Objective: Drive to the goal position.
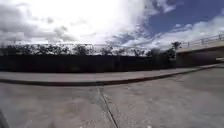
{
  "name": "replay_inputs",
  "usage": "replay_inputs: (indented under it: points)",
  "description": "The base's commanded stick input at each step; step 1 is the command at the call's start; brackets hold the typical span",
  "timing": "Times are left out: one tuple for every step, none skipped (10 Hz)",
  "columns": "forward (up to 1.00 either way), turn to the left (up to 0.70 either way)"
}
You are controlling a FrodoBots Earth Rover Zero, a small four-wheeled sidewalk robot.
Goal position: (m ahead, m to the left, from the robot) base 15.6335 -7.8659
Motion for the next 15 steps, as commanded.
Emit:
replay_inputs:
  points:
    - [0.00, -0.45]
    - [0.00, -0.45]
    - [0.00, -0.45]
    - [0.00, -0.45]
    - [0.00, -0.45]
    - [0.00, -0.45]
    - [0.00, -0.45]
    - [0.00, -0.45]
    - [0.00, -0.45]
    - [0.00, -0.45]
    - [0.00, -0.45]
    - [0.50, 0.00]
    - [0.50, 0.00]
    - [0.50, 0.00]
    - [0.50, 0.00]
